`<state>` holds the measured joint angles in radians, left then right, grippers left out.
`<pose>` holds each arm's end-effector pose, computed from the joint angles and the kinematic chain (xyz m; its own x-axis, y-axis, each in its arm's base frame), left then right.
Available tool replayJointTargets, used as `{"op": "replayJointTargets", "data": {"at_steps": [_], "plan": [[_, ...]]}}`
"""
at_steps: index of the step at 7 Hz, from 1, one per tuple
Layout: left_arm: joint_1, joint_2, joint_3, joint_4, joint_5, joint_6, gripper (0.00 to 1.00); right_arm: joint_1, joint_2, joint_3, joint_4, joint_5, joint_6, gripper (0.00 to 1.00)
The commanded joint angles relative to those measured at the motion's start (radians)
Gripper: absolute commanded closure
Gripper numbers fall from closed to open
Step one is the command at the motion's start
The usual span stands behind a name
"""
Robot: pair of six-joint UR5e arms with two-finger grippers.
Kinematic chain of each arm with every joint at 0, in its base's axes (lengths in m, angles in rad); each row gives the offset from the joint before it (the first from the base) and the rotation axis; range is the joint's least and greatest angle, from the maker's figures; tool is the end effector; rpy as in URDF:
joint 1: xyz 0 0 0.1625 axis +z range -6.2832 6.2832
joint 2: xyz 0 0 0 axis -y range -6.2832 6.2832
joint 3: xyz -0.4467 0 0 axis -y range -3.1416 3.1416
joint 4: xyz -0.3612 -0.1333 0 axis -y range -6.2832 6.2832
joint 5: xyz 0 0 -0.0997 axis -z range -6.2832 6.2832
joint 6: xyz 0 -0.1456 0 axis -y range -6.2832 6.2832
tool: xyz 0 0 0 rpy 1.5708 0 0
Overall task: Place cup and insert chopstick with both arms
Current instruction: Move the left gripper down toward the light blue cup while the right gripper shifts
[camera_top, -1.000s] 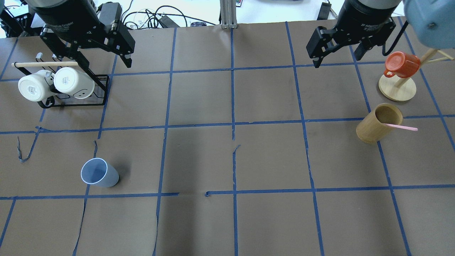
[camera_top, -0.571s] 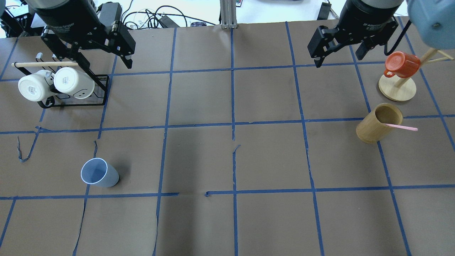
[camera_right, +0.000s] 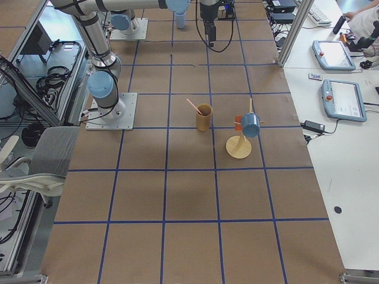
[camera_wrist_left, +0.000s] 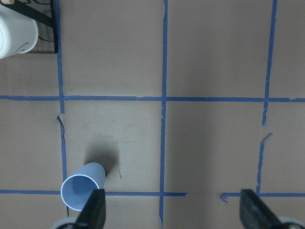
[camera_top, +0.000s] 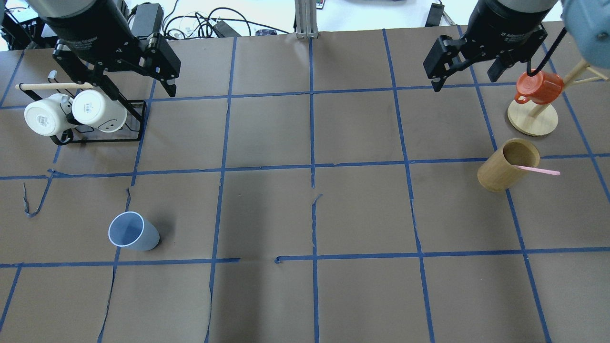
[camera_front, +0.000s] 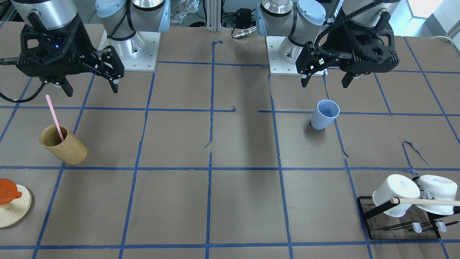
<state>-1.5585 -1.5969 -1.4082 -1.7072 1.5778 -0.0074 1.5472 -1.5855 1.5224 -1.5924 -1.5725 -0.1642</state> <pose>-0.1265 -0.4708 0.5126 -0.9998 -0.0197 -0.0070 -0.0197 0.9998 -0.0001 0.1220 -0.4686 0.4953 -0.9901 -0.1394 0.0155 -0.1402 0.9866 -0.0832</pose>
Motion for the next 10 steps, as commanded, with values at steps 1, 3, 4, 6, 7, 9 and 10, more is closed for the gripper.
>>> {"op": "replayJointTargets", "data": {"at_steps": [1, 3, 4, 6, 7, 9, 10], "plan": [[0.000, 0.008, -0.017, 0.003, 0.007, 0.012, 0.00, -0.002, -0.025, 0.036, -0.018, 0.002, -0.003, 0.00], [0.000, 0.018, -0.037, 0.004, 0.005, -0.005, 0.00, 0.001, -0.028, 0.032, -0.038, 0.017, 0.058, 0.00], [0.000, 0.018, -0.043, 0.011, 0.005, -0.005, 0.00, 0.002, -0.030, 0.032, -0.049, 0.019, 0.064, 0.00], [0.006, 0.020, -0.041, 0.014, 0.004, -0.005, 0.00, 0.002, -0.030, 0.027, -0.050, 0.019, 0.118, 0.00], [0.006, 0.018, -0.041, 0.014, 0.004, -0.008, 0.00, 0.002, -0.030, 0.028, -0.050, 0.020, 0.147, 0.00], [0.011, 0.020, -0.041, 0.012, 0.005, -0.005, 0.00, 0.002, -0.031, 0.030, -0.054, 0.022, 0.214, 0.00], [0.015, 0.020, -0.041, 0.012, 0.005, -0.003, 0.00, 0.002, -0.033, 0.031, -0.054, 0.020, 0.228, 0.00]]}}
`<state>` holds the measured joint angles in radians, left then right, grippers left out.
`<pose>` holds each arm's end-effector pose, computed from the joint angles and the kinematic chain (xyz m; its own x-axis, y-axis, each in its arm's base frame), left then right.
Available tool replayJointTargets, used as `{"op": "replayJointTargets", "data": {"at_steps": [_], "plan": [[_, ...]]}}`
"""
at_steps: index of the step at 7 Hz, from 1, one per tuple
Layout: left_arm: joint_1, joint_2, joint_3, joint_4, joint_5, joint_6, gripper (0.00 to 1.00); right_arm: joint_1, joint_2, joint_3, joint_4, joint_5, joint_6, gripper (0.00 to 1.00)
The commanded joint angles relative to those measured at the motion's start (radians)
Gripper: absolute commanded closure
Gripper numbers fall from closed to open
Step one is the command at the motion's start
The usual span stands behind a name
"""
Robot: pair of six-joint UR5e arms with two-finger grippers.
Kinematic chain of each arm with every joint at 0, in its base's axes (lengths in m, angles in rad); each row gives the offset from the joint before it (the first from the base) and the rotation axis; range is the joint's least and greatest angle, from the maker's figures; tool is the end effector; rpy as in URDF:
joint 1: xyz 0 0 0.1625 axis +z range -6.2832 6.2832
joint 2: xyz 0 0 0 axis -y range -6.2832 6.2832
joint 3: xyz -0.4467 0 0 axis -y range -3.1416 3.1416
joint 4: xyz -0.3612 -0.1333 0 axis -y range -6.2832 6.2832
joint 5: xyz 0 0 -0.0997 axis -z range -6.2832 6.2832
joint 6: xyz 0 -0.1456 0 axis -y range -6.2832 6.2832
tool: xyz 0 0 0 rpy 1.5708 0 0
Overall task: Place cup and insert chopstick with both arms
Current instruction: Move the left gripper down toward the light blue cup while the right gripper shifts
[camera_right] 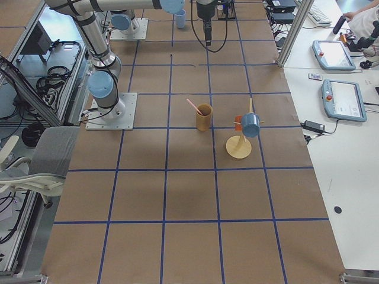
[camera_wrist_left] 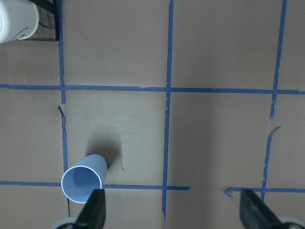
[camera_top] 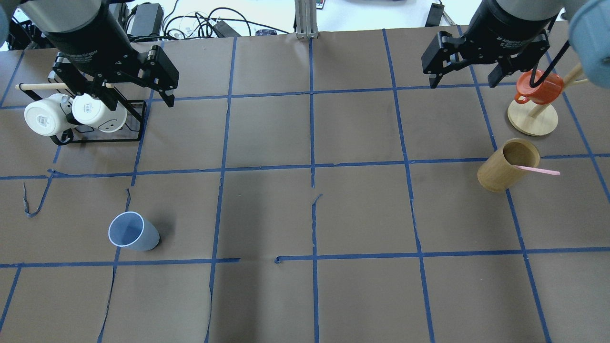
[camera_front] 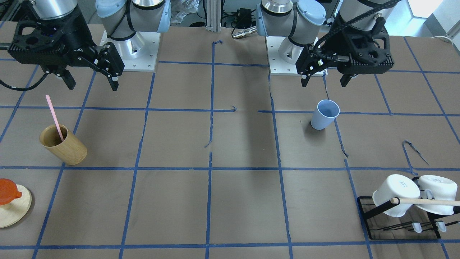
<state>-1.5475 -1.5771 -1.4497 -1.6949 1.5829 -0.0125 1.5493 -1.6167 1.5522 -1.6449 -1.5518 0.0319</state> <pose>-0.1208 -0.4629 0.5041 -0.9993 -0.0357 -0.0122 -0.0358 0.9993 0.0092 0.1262 -0.4616 0.5016 -0.9985 0.0504 -0.0232 0.0532 0.9891 -0.1375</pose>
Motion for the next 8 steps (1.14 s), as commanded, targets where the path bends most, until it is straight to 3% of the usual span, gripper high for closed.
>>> {"op": "replayJointTargets", "data": {"at_steps": [1, 3, 7, 8], "plan": [[0.006, 0.002, 0.000, 0.000, 0.000, 0.006, 0.00, 0.000, -0.002, 0.002, -0.001, -0.002, 0.031, 0.00], [0.012, 0.000, -0.044, -0.011, 0.005, 0.019, 0.00, 0.000, -0.002, 0.003, -0.001, -0.008, 0.025, 0.00], [0.158, 0.031, -0.421, 0.044, 0.098, 0.075, 0.03, -0.005, 0.001, 0.011, 0.005, -0.016, -0.026, 0.00], [0.170, 0.019, -0.504, 0.207, 0.097, 0.118, 0.02, -0.008, 0.003, 0.022, 0.002, -0.016, -0.042, 0.00]]}}
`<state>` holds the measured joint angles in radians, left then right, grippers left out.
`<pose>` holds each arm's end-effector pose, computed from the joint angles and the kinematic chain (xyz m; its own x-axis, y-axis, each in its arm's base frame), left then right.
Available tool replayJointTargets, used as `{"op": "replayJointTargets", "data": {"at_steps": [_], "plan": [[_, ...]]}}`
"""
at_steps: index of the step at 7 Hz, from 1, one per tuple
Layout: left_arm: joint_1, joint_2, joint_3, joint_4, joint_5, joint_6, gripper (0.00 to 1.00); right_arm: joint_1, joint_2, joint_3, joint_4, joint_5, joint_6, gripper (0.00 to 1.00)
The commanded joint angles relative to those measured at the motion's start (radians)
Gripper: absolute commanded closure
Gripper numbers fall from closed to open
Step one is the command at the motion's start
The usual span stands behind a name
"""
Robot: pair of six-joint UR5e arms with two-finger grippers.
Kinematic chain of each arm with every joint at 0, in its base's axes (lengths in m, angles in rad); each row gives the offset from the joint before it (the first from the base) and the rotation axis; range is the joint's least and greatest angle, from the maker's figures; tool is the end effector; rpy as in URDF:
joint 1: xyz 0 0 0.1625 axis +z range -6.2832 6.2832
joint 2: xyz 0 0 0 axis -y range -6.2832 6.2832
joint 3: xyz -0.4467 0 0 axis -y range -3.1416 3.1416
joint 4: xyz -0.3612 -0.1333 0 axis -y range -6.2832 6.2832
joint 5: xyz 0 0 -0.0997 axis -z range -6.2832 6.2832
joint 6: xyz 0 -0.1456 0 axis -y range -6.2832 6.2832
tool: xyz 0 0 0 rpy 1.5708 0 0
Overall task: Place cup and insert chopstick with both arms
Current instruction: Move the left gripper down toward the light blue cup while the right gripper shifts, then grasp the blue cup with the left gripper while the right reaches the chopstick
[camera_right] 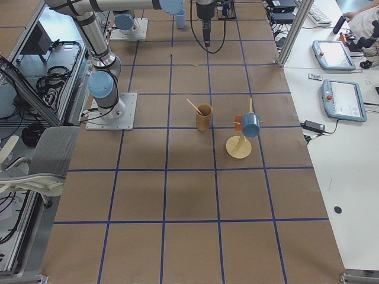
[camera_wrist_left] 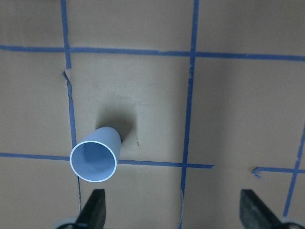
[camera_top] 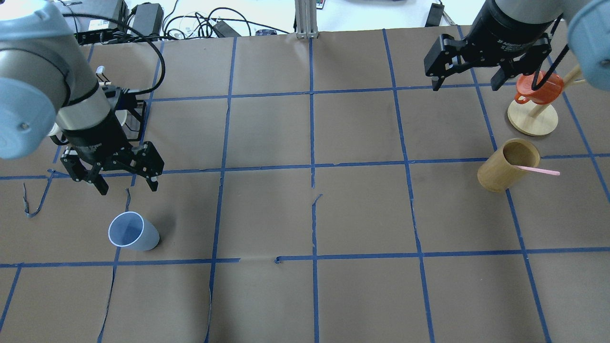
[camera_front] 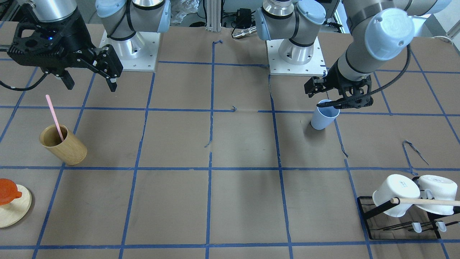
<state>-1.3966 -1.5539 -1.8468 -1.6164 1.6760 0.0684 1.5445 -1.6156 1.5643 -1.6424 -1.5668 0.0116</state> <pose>-0.0481 -0.4078 0.3486 -0.9939 -0.0768 -0.0794 -0.0976 0.9470 0.3062 0.1218 -0.4609 0.4950 -0.9993 0.0373 -0.0054 0.0377 0.9917 -0.1225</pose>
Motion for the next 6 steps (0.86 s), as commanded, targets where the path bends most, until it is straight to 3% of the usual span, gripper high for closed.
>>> {"op": "replayJointTargets", "data": {"at_steps": [1, 4, 5, 6], "plan": [[0.030, -0.018, -0.200, 0.261, 0.004, 0.095, 0.02, -0.010, 0.002, 0.011, 0.001, -0.004, -0.066, 0.00], [0.030, -0.034, -0.366, 0.403, 0.007, 0.149, 0.11, -0.134, 0.002, 0.037, -0.003, -0.004, -0.200, 0.00], [0.031, -0.035, -0.376, 0.406, 0.008, 0.157, 0.43, -0.194, 0.002, 0.045, -0.005, -0.004, -0.252, 0.00], [0.030, -0.026, -0.368, 0.405, 0.049, 0.156, 0.99, -0.248, 0.002, 0.063, -0.002, -0.005, -0.252, 0.00]]}}
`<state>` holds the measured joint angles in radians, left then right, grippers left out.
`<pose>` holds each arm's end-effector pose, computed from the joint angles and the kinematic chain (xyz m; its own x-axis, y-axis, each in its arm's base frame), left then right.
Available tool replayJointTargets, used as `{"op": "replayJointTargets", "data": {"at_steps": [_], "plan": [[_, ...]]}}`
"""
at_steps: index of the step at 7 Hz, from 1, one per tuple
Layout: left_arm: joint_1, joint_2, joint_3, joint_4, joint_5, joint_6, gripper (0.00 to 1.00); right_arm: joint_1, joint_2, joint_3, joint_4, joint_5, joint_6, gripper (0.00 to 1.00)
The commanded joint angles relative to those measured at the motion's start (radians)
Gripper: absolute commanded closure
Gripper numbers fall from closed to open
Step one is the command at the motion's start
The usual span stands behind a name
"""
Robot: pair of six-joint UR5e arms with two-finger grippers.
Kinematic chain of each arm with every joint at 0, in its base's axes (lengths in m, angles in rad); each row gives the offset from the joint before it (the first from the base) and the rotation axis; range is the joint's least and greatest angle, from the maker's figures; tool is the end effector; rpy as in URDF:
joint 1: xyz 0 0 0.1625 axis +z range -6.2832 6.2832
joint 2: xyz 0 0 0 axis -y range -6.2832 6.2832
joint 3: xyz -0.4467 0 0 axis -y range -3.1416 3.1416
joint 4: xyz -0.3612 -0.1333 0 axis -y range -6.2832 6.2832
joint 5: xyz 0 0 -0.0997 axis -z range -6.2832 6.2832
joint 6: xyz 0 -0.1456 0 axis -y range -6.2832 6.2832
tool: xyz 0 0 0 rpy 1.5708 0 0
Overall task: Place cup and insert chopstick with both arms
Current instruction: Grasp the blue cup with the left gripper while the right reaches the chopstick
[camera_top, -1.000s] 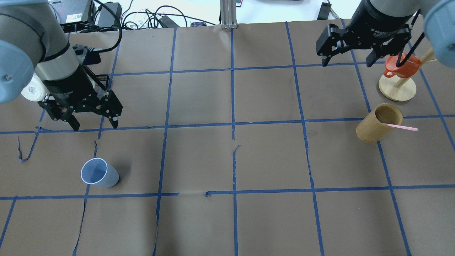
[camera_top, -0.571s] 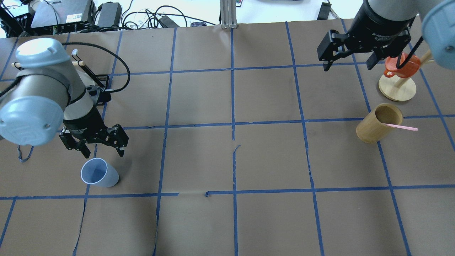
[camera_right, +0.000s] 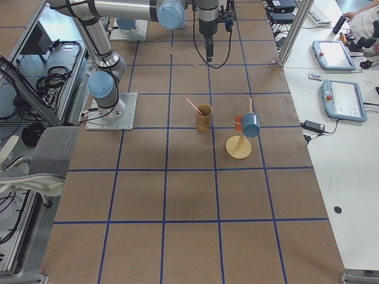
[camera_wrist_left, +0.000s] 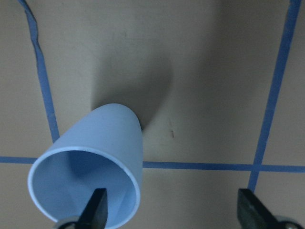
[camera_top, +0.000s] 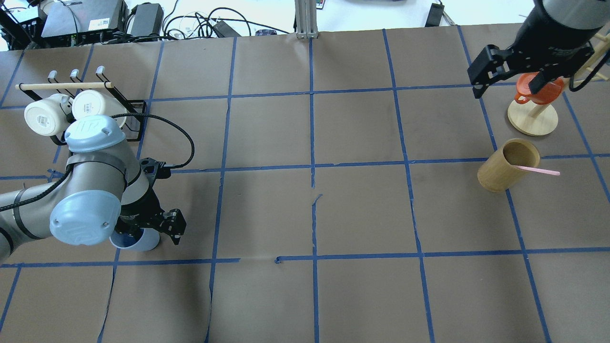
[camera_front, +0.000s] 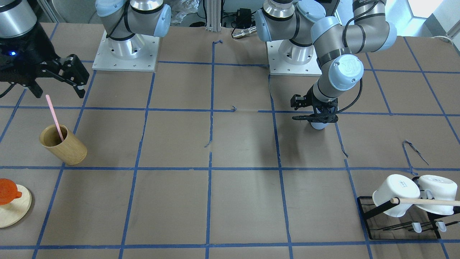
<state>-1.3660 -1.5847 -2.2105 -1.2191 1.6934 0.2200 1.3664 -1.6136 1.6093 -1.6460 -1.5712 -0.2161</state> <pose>-0.0429 -0.3615 0.2219 -0.9979 0.0418 -0.0491 0.0242 0.9486 0.3157 0.0385 -0.4706 0.4731 -0.9998 -0.0110 0.0174 -0.0123 0.9969 -0.0775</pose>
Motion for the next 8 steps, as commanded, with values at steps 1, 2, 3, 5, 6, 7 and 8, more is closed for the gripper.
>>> {"op": "replayJointTargets", "data": {"at_steps": [1, 2, 3, 5, 6, 7, 8], "plan": [[0.001, 0.005, 0.021, -0.016, 0.055, -0.011, 1.00, -0.129, 0.000, 0.065, 0.000, 0.002, -0.014, 0.01], [0.008, 0.018, 0.046, -0.060, 0.054, -0.022, 1.00, -0.157, 0.000, 0.122, -0.029, 0.002, 0.007, 0.03], [0.016, 0.006, 0.069, -0.060, 0.055, -0.031, 1.00, -0.158, -0.003, 0.154, -0.052, -0.001, 0.070, 0.02], [0.016, 0.014, 0.092, -0.056, 0.052, -0.057, 1.00, -0.182, 0.004, 0.188, -0.060, -0.035, 0.067, 0.02], [0.007, 0.014, 0.138, -0.057, 0.037, -0.085, 1.00, -0.229, 0.004, 0.249, -0.084, -0.076, 0.064, 0.03], [-0.025, -0.009, 0.228, -0.069, -0.004, -0.196, 1.00, -0.251, 0.003, 0.300, -0.177, -0.079, 0.029, 0.00], [-0.088, -0.026, 0.271, -0.068, -0.097, -0.309, 1.00, -0.257, 0.004, 0.326, -0.189, -0.079, 0.018, 0.00]]}}
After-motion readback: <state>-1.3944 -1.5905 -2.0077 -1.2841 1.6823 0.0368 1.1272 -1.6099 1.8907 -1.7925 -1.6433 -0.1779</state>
